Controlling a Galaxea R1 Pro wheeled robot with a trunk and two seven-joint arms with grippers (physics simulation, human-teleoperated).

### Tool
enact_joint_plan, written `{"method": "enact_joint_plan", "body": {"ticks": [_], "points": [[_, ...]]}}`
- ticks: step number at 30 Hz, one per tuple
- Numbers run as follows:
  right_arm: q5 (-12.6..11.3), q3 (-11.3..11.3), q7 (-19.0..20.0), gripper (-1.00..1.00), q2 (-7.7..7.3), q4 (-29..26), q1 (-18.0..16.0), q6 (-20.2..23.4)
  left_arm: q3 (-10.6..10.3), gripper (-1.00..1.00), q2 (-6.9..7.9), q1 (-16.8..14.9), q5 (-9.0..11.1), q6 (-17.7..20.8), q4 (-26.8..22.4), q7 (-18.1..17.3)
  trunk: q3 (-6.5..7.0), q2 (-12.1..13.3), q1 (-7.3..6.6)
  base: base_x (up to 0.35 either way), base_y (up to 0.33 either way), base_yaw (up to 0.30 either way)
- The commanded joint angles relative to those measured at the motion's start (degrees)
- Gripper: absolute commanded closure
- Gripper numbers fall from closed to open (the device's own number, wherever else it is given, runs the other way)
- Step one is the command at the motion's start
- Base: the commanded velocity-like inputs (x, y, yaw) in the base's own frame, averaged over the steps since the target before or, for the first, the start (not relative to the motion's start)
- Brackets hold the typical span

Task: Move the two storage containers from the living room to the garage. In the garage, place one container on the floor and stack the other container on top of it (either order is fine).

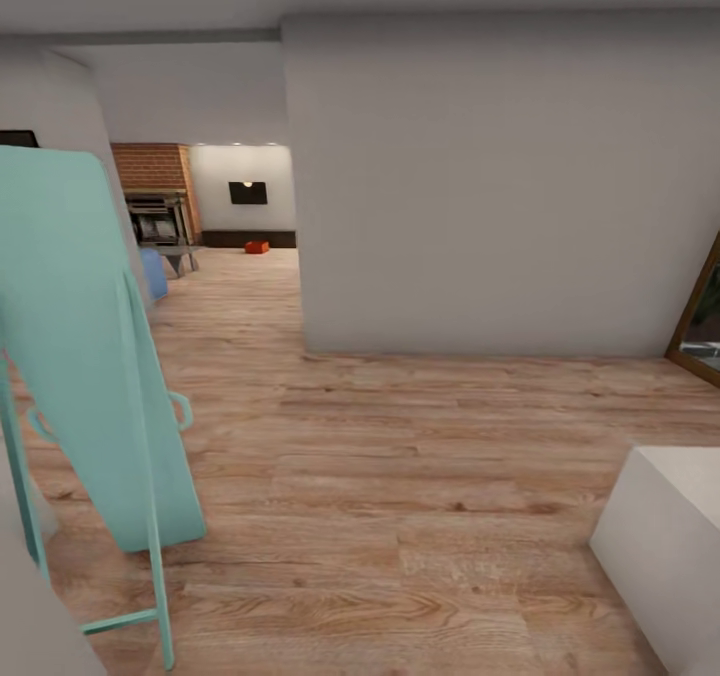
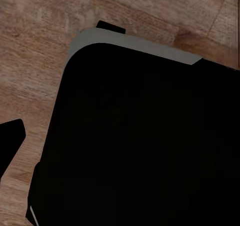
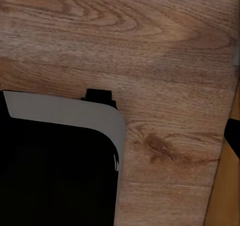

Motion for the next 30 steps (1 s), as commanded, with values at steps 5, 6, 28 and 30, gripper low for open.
{"method": "enact_joint_plan", "body": {"ticks": [5,6,28,30], "points": [[-0.4,0.5,-0.2,-1.00,0.20,0.1,0.0,-0.3,0.4,-1.00,-0.03,0.0,0.1,-0.1,0.0,0.0,-0.05,0.0,0.03,0.323,0.000,0.000],[-0.4,0.5,-0.2,-1.00,0.23,0.1,0.0,-0.3,0.4,-1.00,-0.04,0.0,0.1,-0.1,-0.1,0.0,-0.05,0.0,0.03,0.323,0.000,0.000],[-0.5,0.4,0.2,-1.00,0.54,0.1,0.0,-0.6,0.5,-1.00,-0.04,0.0,0.1,-0.3,-0.1,0.0,-0.05,0.0,0.03,0.323,0.000,0.000],[-0.5,0.4,0.2,-1.00,0.49,0.1,0.0,-0.6,0.5,-1.00,-0.04,0.0,0.1,-0.3,-0.1,0.0,-0.05,0.0,0.03,0.323,0.000,0.000]]}}
